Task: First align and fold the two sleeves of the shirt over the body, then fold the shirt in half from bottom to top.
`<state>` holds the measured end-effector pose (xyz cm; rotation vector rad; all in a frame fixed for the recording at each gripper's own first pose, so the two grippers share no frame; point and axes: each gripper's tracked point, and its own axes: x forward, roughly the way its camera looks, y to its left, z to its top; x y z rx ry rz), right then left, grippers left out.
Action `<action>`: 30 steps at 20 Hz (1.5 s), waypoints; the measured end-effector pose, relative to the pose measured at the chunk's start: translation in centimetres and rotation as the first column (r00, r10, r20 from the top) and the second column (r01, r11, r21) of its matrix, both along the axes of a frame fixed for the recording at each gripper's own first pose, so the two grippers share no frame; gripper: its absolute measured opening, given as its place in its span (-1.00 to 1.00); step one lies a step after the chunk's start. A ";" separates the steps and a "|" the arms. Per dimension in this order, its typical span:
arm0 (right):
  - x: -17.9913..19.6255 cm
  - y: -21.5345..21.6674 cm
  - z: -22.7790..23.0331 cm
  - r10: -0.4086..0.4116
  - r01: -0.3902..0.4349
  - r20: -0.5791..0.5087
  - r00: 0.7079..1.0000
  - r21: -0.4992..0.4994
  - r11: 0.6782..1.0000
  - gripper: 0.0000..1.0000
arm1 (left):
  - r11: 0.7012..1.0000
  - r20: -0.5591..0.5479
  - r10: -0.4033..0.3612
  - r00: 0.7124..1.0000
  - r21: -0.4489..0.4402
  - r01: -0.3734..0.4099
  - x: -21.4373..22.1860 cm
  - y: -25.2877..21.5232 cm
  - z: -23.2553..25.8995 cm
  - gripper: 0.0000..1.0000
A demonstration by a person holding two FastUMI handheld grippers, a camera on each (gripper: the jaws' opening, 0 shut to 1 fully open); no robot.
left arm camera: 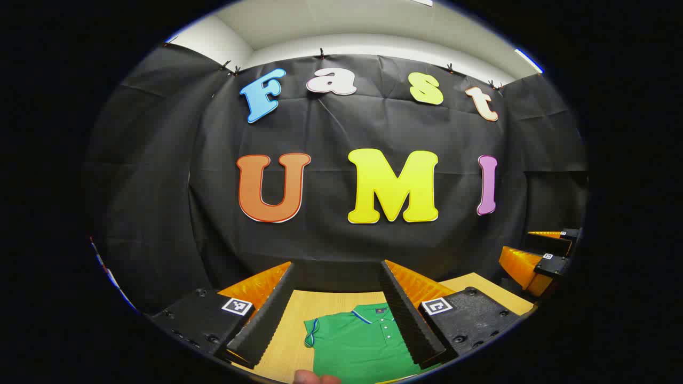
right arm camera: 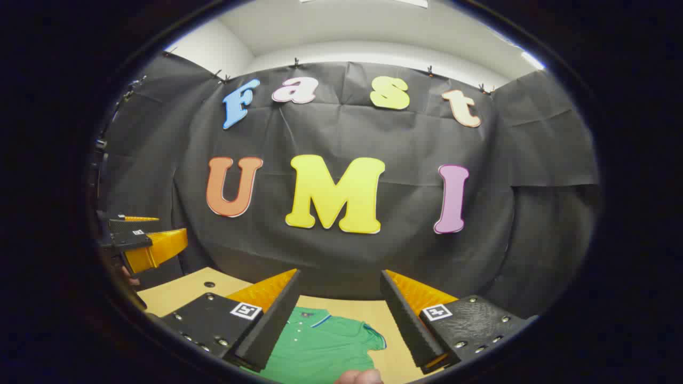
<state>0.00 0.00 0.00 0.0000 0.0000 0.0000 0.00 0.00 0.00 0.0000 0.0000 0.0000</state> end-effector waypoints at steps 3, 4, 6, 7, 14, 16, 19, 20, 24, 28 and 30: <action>0.2 0.4 0.5 0.011 -0.011 0.013 1.000 0.014 1.000 0.87 | 1.000 0.009 0.008 1.000 0.008 -0.008 0.1 0.2 0.4 0.98; 0.3 0.6 0.7 0.013 -0.013 0.015 1.000 0.011 1.000 0.87 | 1.000 0.013 0.011 1.000 0.009 -0.011 0.1 0.3 0.4 0.98; 0.4 0.8 0.7 0.016 -0.016 0.012 1.000 0.008 1.000 0.87 | 1.000 0.017 0.012 1.000 0.005 -0.012 0.2 0.4 0.6 0.98; 0.4 0.9 0.7 0.018 -0.018 0.010 1.000 0.014 1.000 0.87 | 1.000 0.017 0.012 1.000 0.006 -0.012 0.2 0.4 0.7 0.98; 0.8 1.1 0.3 0.030 -0.030 -0.011 0.999 0.024 0.999 0.87 | 1.000 0.020 0.016 1.000 0.005 -0.016 -0.1 0.5 0.8 0.98; 1.0 0.9 -0.1 0.034 -0.034 -0.019 0.999 0.023 0.999 0.87 | 1.000 0.015 0.018 1.000 -0.004 -0.018 0.0 0.5 0.6 0.98; 1.3 0.0 -1.0 0.028 -0.027 -0.034 0.999 0.023 0.999 0.87 | 1.000 -0.005 0.026 1.000 -0.011 -0.026 0.0 0.6 0.1 0.98; 1.6 -0.4 -1.3 0.025 -0.023 -0.044 0.999 0.026 0.999 0.87 | 0.999 -0.008 0.029 1.000 -0.012 -0.029 0.0 0.6 0.0 0.98; 2.5 -2.4 -3.4 0.013 -0.011 -0.090 0.996 0.024 1.000 0.87 | 1.000 -0.031 0.029 0.999 -0.011 -0.029 0.0 0.4 -1.0 0.98; 3.6 -5.3 -7.2 0.000 0.003 -0.170 0.985 0.018 1.000 0.87 | 1.000 -0.088 0.014 0.996 -0.013 -0.015 -0.3 -0.4 -2.9 0.98; 4.3 -6.7 -9.3 0.000 0.003 -0.206 0.979 0.014 1.000 0.87 | 1.000 -0.115 0.006 0.993 -0.011 -0.008 -0.4 -0.9 -3.7 0.99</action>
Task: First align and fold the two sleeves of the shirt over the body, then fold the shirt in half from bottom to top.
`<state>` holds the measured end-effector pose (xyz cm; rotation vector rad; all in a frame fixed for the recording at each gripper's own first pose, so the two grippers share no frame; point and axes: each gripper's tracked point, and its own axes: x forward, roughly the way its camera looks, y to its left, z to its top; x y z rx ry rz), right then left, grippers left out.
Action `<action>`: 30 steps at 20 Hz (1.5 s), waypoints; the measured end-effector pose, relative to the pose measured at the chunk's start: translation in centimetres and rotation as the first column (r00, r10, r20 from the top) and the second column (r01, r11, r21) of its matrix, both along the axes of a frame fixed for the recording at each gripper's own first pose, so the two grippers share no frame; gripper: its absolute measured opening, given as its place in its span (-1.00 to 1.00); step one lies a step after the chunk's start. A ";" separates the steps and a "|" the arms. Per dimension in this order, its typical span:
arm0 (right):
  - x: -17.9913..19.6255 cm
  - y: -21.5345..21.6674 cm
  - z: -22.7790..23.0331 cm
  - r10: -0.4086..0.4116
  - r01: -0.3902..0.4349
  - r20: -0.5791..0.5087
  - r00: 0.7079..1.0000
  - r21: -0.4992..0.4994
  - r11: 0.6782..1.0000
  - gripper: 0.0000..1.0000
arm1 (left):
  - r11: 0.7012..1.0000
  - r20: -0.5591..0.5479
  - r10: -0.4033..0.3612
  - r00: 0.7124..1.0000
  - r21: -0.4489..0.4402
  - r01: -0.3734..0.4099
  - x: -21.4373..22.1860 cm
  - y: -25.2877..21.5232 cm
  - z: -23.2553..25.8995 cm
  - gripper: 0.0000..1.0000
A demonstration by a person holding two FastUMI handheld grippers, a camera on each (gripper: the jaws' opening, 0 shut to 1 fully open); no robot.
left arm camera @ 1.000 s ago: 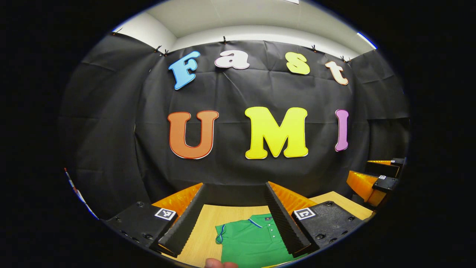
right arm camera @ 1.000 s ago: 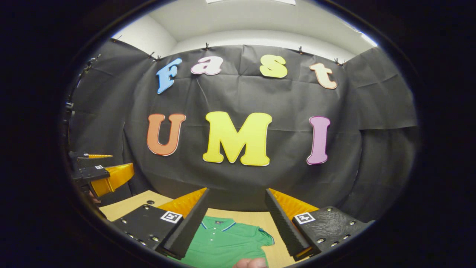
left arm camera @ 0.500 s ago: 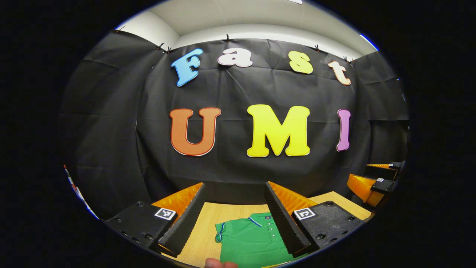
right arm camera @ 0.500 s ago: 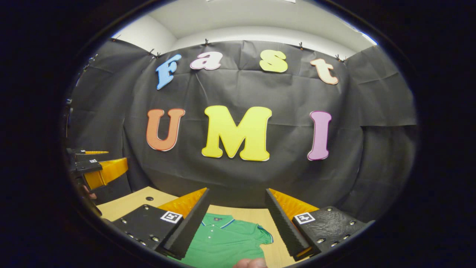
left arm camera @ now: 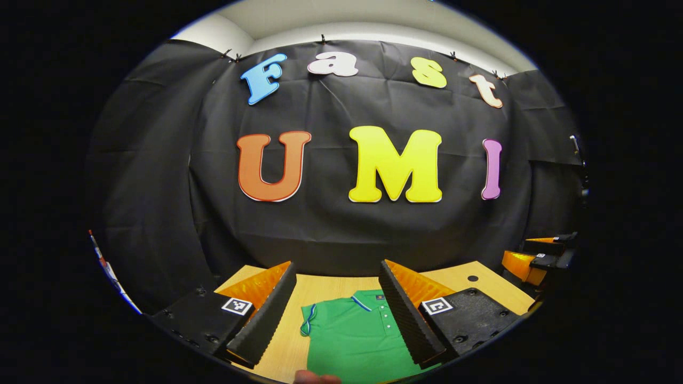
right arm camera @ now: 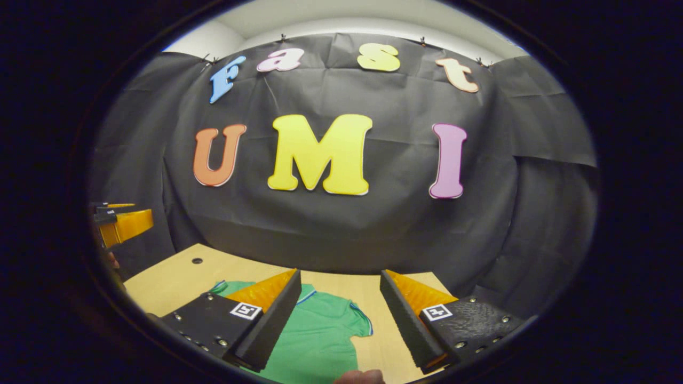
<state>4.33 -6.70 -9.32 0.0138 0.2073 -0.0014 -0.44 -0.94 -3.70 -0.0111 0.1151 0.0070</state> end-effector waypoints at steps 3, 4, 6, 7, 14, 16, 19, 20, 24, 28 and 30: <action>1.5 -1.5 -3.3 0.024 -0.025 -0.052 0.998 -0.014 1.000 0.87 | 1.000 -0.022 -0.006 1.000 0.016 0.007 -0.1 -0.6 -0.7 0.98; 2.2 -1.8 -4.3 0.035 -0.036 -0.067 0.997 -0.015 0.999 0.87 | 1.000 -0.026 -0.014 1.000 0.015 0.014 -0.2 -1.0 -1.0 0.98; 3.6 -2.6 -6.1 0.050 -0.051 -0.086 0.995 -0.018 0.999 0.87 | 1.000 -0.036 -0.013 0.999 0.022 0.014 -0.4 -1.4 -1.5 0.98; 4.4 -2.9 -6.9 0.057 -0.059 -0.093 0.994 -0.019 0.998 0.87 | 1.000 -0.045 -0.014 0.999 0.027 0.015 -0.4 -1.7 -1.7 0.98; 10.4 -4.7 -13.7 0.103 -0.107 -0.178 0.979 -0.015 0.994 0.87 | 0.998 -0.112 0.028 0.993 0.061 -0.021 -0.7 -1.9 -3.6 0.99; 11.5 -4.7 -16.1 0.124 -0.126 -0.228 0.966 0.009 0.992 0.87 | 0.997 -0.129 0.048 0.990 0.060 -0.040 -0.6 -1.6 -4.3 0.99; 13.0 -4.2 -19.1 0.155 -0.155 -0.278 0.948 0.020 0.988 0.87 | 0.996 -0.151 0.078 0.985 0.058 -0.070 -0.8 -1.5 -5.1 0.99; 13.6 -4.2 -20.2 0.158 -0.160 -0.293 0.943 0.019 0.987 0.87 | 0.995 -0.161 0.086 0.983 0.059 -0.078 -1.5 -1.4 -5.5 0.99; 16.6 -4.3 -23.7 0.165 -0.171 -0.334 0.928 0.010 0.985 0.87 | 0.993 -0.182 0.105 0.978 0.064 -0.095 -1.8 -1.1 -6.6 0.99; 19.0 -4.5 -27.6 0.162 -0.169 -0.402 0.901 0.019 0.985 0.87 | 0.991 -0.219 0.129 0.967 0.071 -0.116 -2.2 -0.9 -8.2 0.99; 19.4 -4.2 -29.2 0.179 -0.177 -0.440 0.880 0.047 0.983 0.74 | 0.990 -0.231 0.134 0.964 0.078 -0.119 -2.5 -0.8 -8.6 1.00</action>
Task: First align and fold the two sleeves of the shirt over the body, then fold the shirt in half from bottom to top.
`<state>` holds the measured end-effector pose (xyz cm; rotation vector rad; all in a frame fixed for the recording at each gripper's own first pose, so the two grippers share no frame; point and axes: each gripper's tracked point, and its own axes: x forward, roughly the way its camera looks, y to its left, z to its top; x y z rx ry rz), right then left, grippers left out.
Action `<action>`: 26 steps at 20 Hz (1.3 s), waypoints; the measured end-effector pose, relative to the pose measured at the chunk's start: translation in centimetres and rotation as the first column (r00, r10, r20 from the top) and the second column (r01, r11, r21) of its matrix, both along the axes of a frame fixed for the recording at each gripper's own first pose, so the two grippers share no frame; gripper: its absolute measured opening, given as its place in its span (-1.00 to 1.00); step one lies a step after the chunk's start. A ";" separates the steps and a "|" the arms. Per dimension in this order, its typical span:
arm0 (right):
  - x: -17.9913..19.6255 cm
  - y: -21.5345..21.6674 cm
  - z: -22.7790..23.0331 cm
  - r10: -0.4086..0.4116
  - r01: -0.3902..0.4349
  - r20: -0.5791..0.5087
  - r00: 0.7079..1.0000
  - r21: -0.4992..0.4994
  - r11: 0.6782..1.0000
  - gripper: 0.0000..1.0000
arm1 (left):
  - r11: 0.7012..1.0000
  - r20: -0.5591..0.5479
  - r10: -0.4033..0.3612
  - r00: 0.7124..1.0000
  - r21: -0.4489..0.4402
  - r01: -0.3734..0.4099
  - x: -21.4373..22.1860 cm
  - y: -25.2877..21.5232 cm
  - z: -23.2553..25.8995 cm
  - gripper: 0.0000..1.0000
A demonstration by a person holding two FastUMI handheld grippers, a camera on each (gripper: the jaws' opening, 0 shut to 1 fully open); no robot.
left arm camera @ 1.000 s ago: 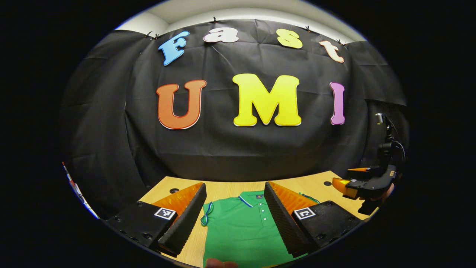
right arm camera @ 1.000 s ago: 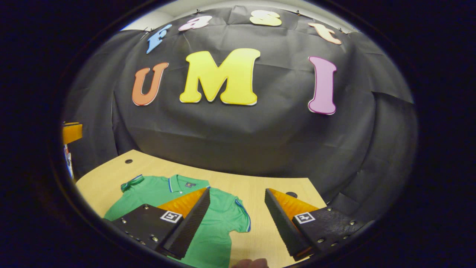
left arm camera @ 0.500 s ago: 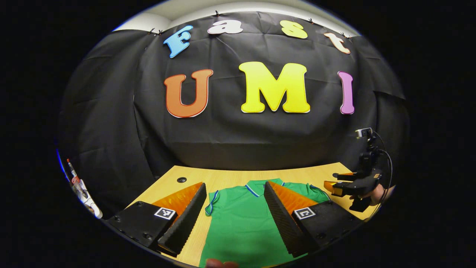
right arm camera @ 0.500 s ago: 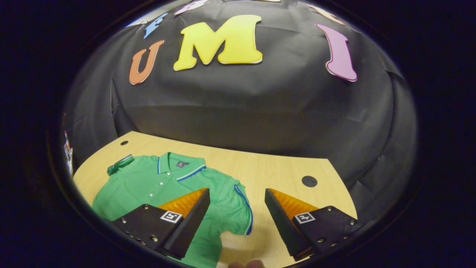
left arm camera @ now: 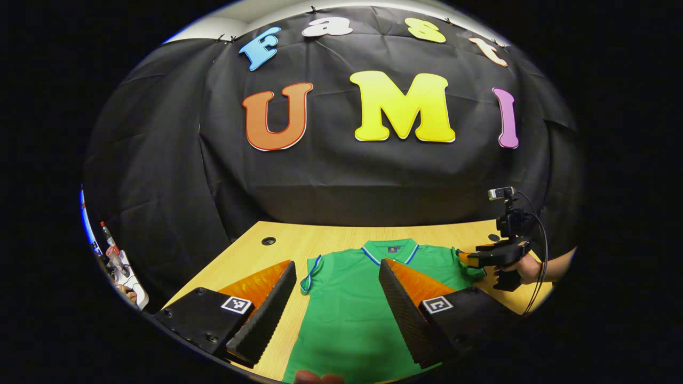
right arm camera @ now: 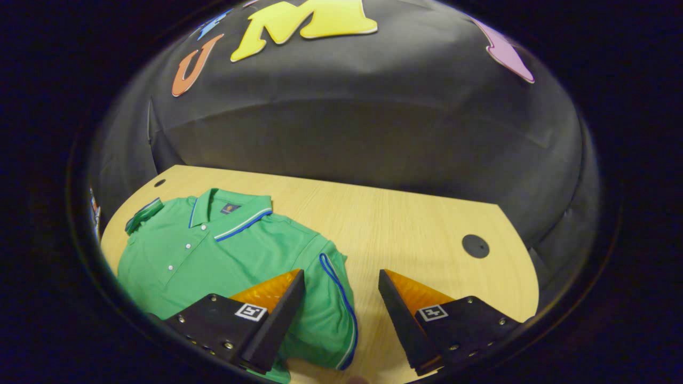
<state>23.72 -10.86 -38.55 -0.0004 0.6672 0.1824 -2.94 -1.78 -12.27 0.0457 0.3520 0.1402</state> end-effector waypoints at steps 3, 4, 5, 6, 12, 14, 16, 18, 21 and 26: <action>-0.2 0.1 -1.4 -0.007 0.007 -0.046 0.999 0.016 1.000 0.39 | 1.000 -0.001 0.015 1.000 0.009 -0.015 -0.2 0.6 -0.1 1.00; -0.1 -0.1 -1.5 -0.017 0.018 -0.049 0.999 0.014 1.000 0.33 | 1.000 -0.001 0.020 1.000 0.010 -0.020 -0.3 0.7 -0.1 0.99; -0.1 -0.1 -1.6 -0.024 0.025 -0.053 0.998 0.022 0.999 0.27 | 1.000 -0.003 0.025 1.000 0.011 -0.025 -0.5 0.9 -0.1 0.99; -0.1 -0.2 -1.5 -0.034 0.035 -0.057 0.998 0.026 0.999 0.00 | 1.000 -0.003 0.027 1.000 0.013 -0.027 -0.5 0.9 -0.2 0.99; -0.6 0.0 -0.5 -0.033 0.036 -0.077 0.996 0.031 0.999 -0.80 | 0.999 -0.008 0.026 1.000 0.021 -0.026 -0.8 1.2 -0.5 0.99; -0.6 -0.4 0.8 -0.056 0.061 -0.070 0.996 0.068 0.996 -0.80 | 1.000 -0.010 0.023 1.000 0.018 -0.022 -0.8 1.2 -0.6 0.99; -0.6 -0.5 1.2 -0.079 0.087 -0.079 0.994 0.114 0.990 -0.92 | 1.000 -0.013 0.023 1.000 0.012 -0.022 -0.8 1.3 -0.8 0.99; -0.8 -0.5 1.7 -0.083 0.093 -0.083 0.993 0.131 0.987 -0.96 | 1.000 -0.014 0.022 1.000 0.009 -0.022 -0.8 1.4 -0.8 0.99; -0.8 0.3 3.8 -0.089 0.098 -0.065 0.994 0.165 0.981 -0.96 | 1.000 -0.007 0.024 1.000 0.016 -0.024 -0.9 1.7 -0.7 0.99; -0.4 2.2 8.7 -0.103 0.102 -0.003 0.995 0.205 0.973 -0.97 | 0.999 0.013 0.036 0.999 0.010 -0.036 -1.5 3.2 -0.3 0.99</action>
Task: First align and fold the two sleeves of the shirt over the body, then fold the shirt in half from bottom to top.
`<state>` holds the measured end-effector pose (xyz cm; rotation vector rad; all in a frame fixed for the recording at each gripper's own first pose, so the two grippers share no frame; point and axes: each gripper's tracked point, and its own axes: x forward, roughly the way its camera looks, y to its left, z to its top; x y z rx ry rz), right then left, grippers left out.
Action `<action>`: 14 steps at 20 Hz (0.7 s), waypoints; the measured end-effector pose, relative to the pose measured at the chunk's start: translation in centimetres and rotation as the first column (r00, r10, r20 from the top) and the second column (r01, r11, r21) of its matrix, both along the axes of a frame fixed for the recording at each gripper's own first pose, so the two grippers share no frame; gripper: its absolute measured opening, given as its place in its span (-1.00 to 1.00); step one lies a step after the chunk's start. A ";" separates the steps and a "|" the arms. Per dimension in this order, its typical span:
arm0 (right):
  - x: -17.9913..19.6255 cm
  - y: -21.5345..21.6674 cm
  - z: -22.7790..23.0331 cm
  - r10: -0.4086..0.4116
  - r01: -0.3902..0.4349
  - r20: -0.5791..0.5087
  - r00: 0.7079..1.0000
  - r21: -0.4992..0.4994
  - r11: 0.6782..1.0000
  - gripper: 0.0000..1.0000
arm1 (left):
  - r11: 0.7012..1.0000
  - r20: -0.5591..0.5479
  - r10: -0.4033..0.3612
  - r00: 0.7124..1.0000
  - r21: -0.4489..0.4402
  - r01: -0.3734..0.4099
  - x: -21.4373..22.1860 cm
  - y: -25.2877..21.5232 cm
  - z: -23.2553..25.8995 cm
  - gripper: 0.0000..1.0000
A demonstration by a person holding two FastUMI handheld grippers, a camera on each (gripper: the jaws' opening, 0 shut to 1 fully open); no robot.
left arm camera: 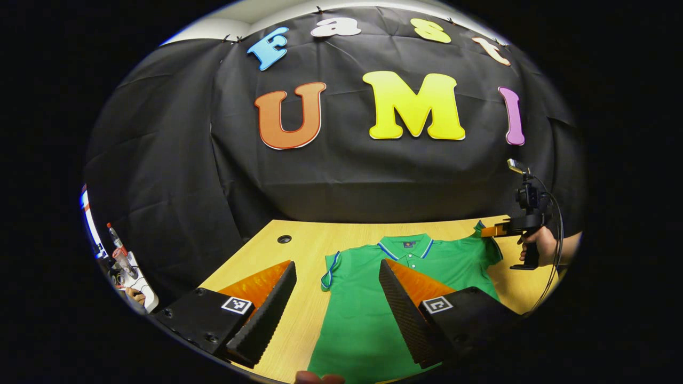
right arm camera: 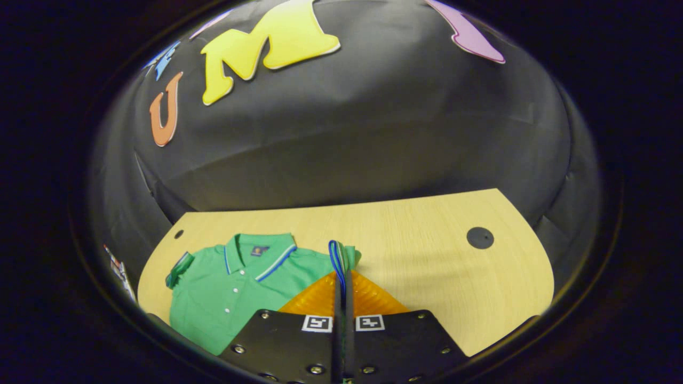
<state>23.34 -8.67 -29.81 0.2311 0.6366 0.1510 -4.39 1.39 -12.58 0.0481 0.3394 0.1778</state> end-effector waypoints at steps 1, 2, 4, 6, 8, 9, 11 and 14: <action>-0.2 0.6 0.7 0.004 -0.004 0.007 1.000 -0.005 1.000 -0.97 | 1.000 0.004 0.004 1.000 -0.006 -0.004 -0.1 0.4 0.1 0.99; -0.2 1.1 1.4 0.005 -0.005 0.015 1.000 -0.013 1.000 -0.97 | 1.000 0.010 0.009 1.000 -0.013 -0.009 -0.2 0.7 0.4 0.99; -0.5 2.6 2.8 0.013 -0.012 0.030 0.999 -0.030 0.999 -0.97 | 1.000 0.018 0.020 1.000 -0.025 -0.020 -0.5 1.4 0.5 0.99; -0.7 4.7 3.9 0.028 -0.026 0.042 0.999 -0.045 0.999 -0.97 | 0.999 0.026 0.031 0.999 -0.036 -0.030 -0.7 2.1 0.6 0.99; -1.0 7.4 5.0 0.045 -0.042 0.058 0.997 -0.053 0.998 -1.00 | 0.998 0.032 0.043 0.999 -0.041 -0.042 -1.0 3.1 0.6 0.99; -1.1 8.9 5.4 0.053 -0.050 0.064 0.997 -0.053 0.997 -1.00 | 0.998 0.034 0.051 0.998 -0.043 -0.049 -1.2 3.7 0.7 0.99; -1.2 12.0 5.7 0.069 -0.066 0.065 0.995 -0.051 0.997 -0.97 | 0.997 0.036 0.063 0.997 -0.051 -0.061 -1.5 4.9 0.7 0.99; -1.6 16.4 4.7 0.085 -0.083 0.030 0.996 -0.054 0.995 -1.00 | 0.995 0.037 0.086 0.996 -0.054 -0.084 -2.1 7.3 0.7 0.99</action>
